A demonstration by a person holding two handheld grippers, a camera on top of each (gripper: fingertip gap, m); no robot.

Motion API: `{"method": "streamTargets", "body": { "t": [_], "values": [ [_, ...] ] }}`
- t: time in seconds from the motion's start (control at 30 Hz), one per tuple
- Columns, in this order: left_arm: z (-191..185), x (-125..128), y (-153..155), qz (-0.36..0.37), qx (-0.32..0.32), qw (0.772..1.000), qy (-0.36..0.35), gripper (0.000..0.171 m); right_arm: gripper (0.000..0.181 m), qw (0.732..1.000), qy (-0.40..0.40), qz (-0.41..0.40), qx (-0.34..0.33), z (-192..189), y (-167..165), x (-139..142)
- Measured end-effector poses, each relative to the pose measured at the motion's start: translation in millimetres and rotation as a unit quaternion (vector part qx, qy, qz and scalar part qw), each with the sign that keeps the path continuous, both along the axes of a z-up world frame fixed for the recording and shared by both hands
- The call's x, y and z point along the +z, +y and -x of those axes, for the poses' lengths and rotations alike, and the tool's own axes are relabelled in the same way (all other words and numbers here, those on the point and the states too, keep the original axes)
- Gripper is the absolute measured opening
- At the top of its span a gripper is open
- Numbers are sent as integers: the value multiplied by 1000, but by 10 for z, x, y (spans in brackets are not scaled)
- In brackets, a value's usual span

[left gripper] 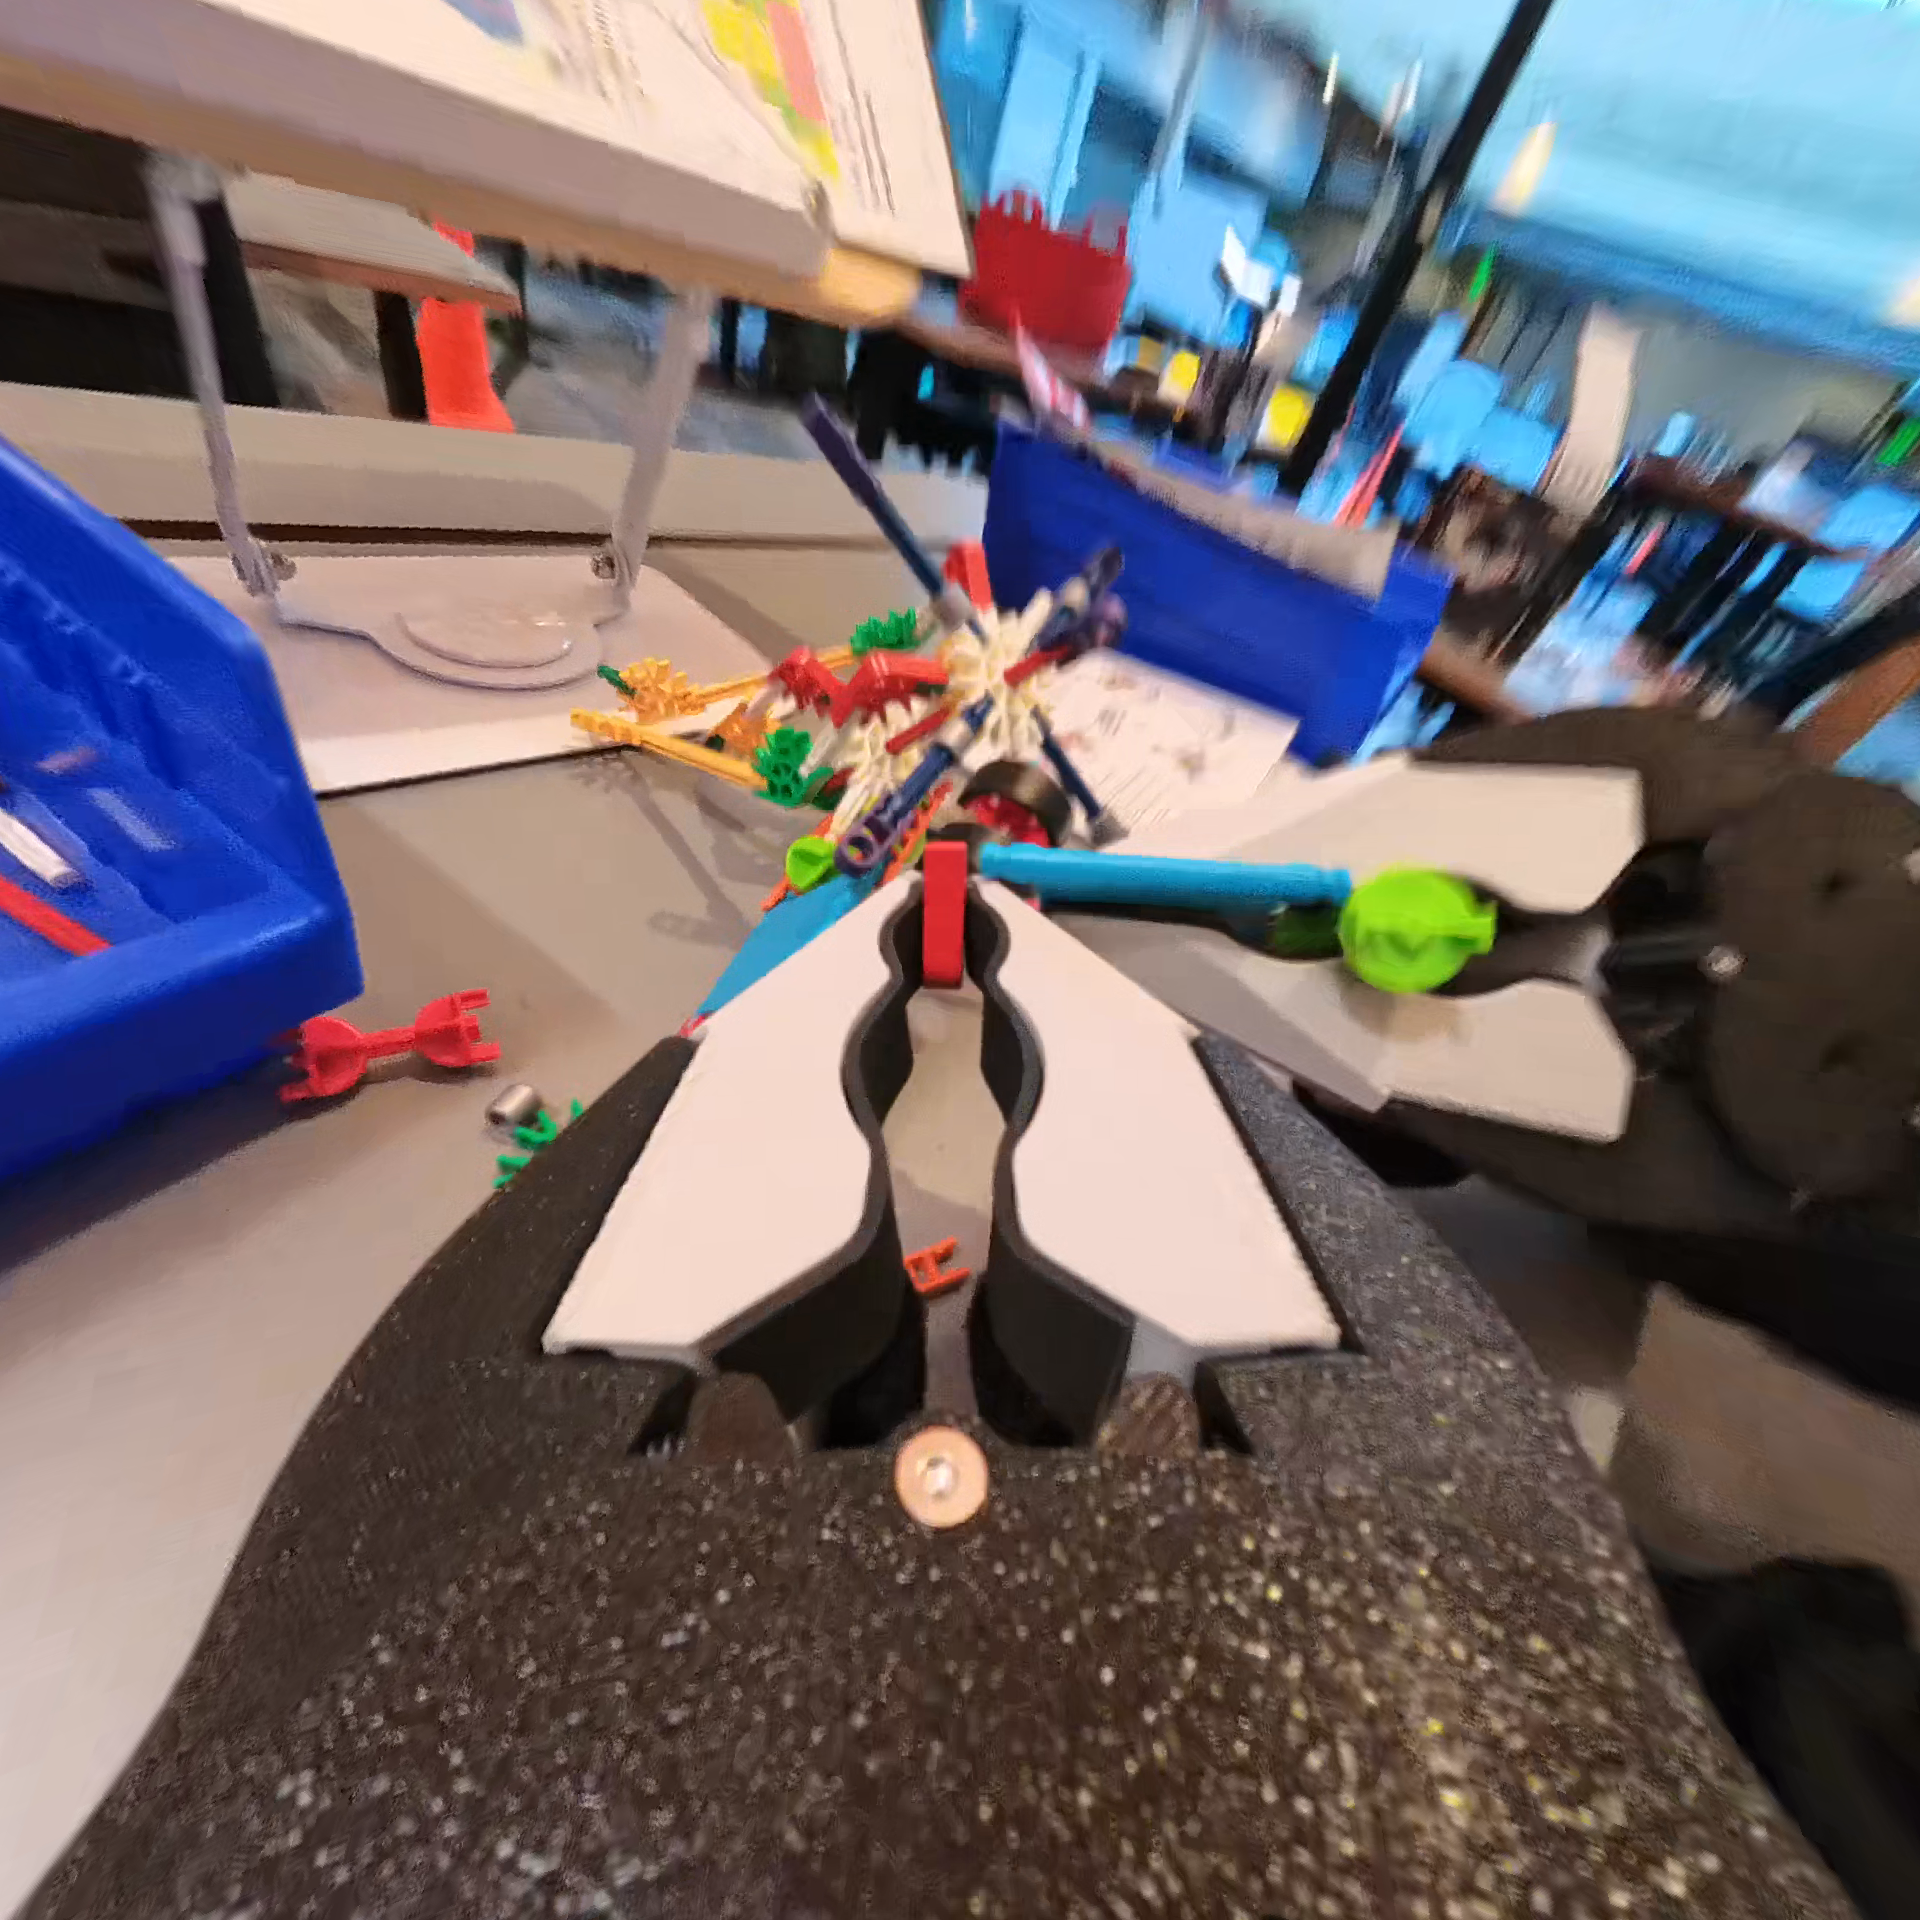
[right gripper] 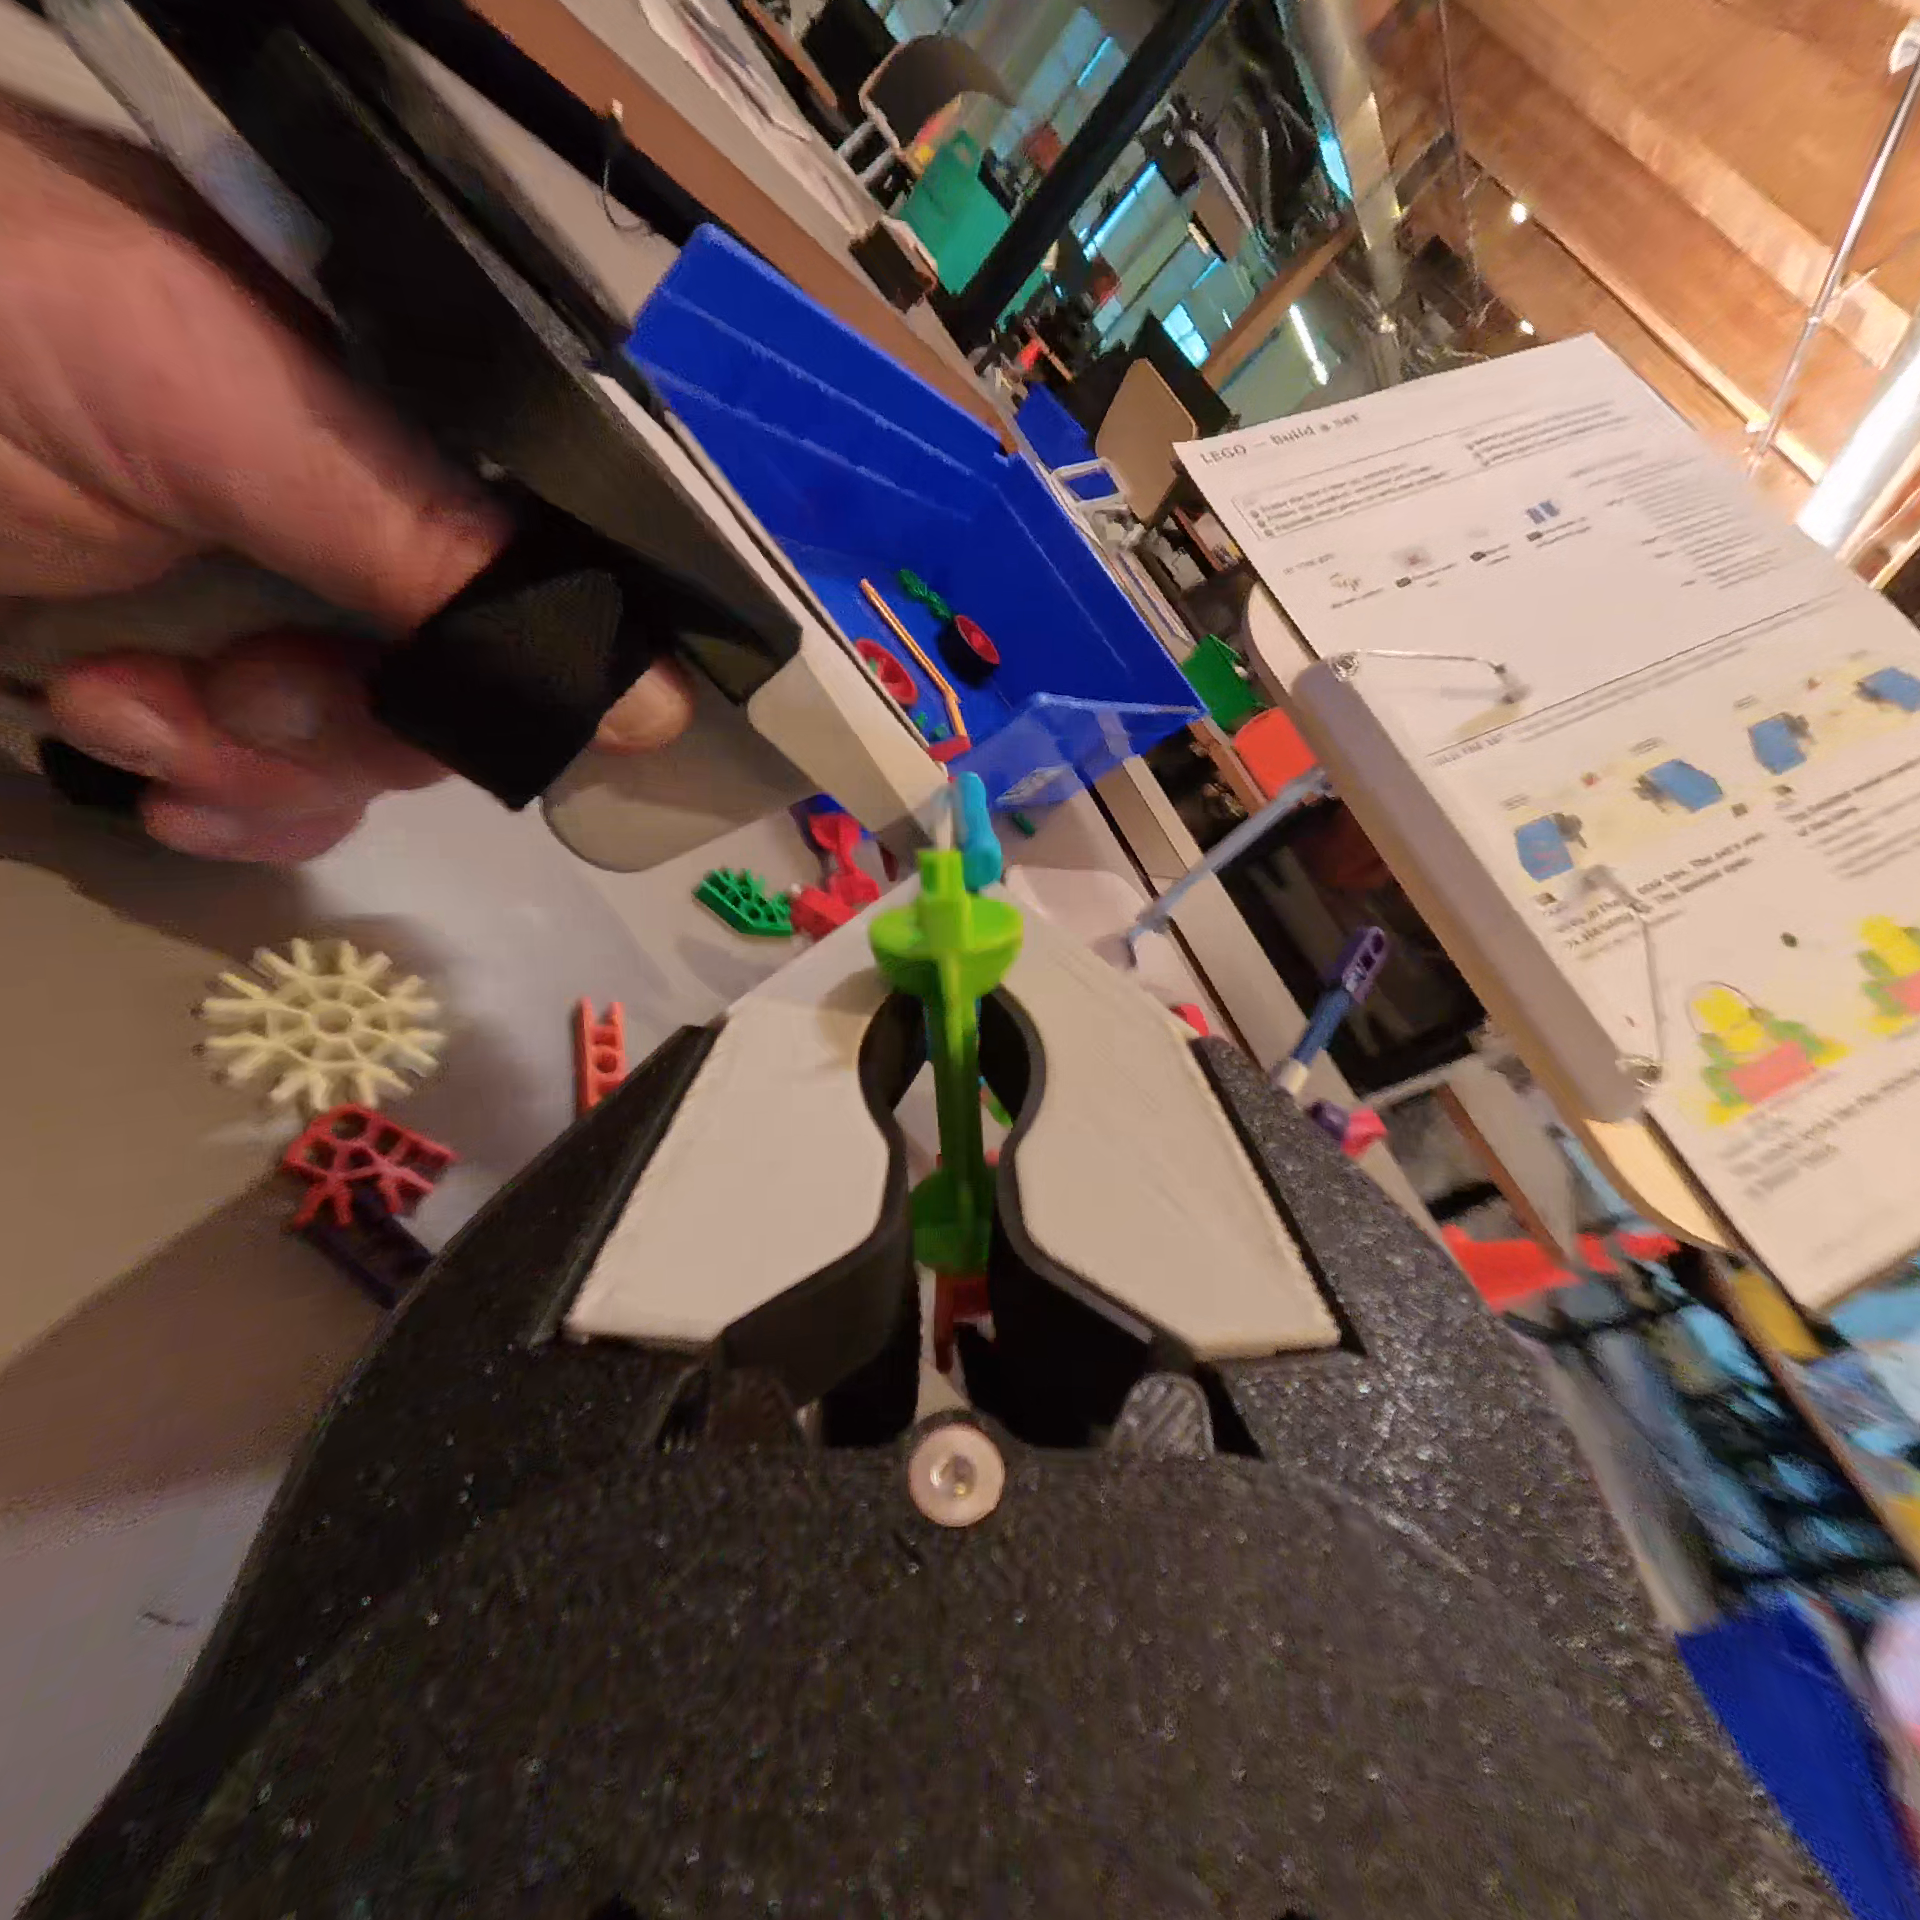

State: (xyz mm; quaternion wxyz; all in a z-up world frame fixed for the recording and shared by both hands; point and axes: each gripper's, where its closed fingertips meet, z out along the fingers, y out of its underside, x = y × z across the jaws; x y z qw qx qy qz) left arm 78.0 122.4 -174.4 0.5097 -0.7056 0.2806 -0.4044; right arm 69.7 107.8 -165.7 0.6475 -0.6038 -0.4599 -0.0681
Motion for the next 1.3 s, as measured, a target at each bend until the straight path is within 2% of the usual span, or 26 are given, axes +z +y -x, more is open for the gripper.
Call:
{"method": "streamTargets", "body": {
  "t": [0.07, 0.17, 0.23, 0.3, 0.37, 0.4, 0.53, 0.63, 0.7, 0.77, 0.83, 0.87, 0.93, 1.03, 1.07, 1.1, 1.13, 1.17, 1.23, 1.3],
  "values": [
    [34, 13, 0, 15, -10, 999, -36, 4, 0, 998, 43, 43, 29, 29, -19, 14],
    [63, 24, -72, -10, -44, 999, -9, 4, 0, 975, 152, 136, 83, -15, -34, 72],
    [67, 50, -119, -30, -64, 997, 15, 4, 0, 964, 177, 164, 111, -25, -64, 109],
    [73, 107, -172, -47, -97, 994, 20, 3, 0, 935, 240, 218, 145, -50, -81, 165],
    [77, 156, -209, -66, -119, 991, 12, 4, 0, 892, 326, 274, 155, -132, -16, 235],
    [55, 161, -229, -76, -123, 989, 9, 3, 0, 879, 352, 286, 148, -167, 26, 237],
    [44, 208, -271, -127, -85, 988, 4, 3, 0, 843, 421, 305, 141, -237, 63, 283],
    [-17, 173, -348, -226, -53, 969, 80, 3, 0, 822, 458, 317, 121, -328, 144, 260],
    [-52, 151, -361, -315, -20, 935, 161, 3, 0, 812, 476, 317, 118, -343, 150, 295],
    [-108, 155, -422, -404, 5, 888, 219, 3, 0, 797, 500, 315, 128, -349, 141, 368],
    [-91, 110, -391, -429, 22, 874, 229, 3, 0, 787, 511, 321, 133, -348, 123, 378],
    [-69, 41, -347, -417, 17, 877, 238, 3, 0, 785, 513, 321, 132, -339, 116, 346],
    [-65, 51, -400, -402, -7, 891, 210, 5, 0, 781, 519, 316, 146, -333, 79, 340],
    [-29, 113, -557, -345, -70, 923, 154, 18, 0, 821, 464, 284, 172, -285, -34, 442],
    [15, 178, -599, -314, -93, 937, 120, 24, 0, 835, 446, 265, 184, -279, -80, 495],
    [78, 238, -608, -278, -115, 949, 91, 39, 0, 841, 436, 249, 203, -280, -136, 563],
    [163, 323, -591, -246, -128, 959, 56, 55, 0, 836, 435, 244, 228, -285, -196, 630],
    [238, 393, -613, -208, -158, 965, 19, 58, 0, 837, 432, 242, 231, -307, -202, 649],
    [379, 546, -523, -149, -174, 972, -43, 57, 0, 842, 412, 233, 260, -303, -276, 689],
    [353, 642, -496, -87, -207, 970, -92, 53, 0, 834, 397, 220, 314, -240, -442, 786]
  ]
}}
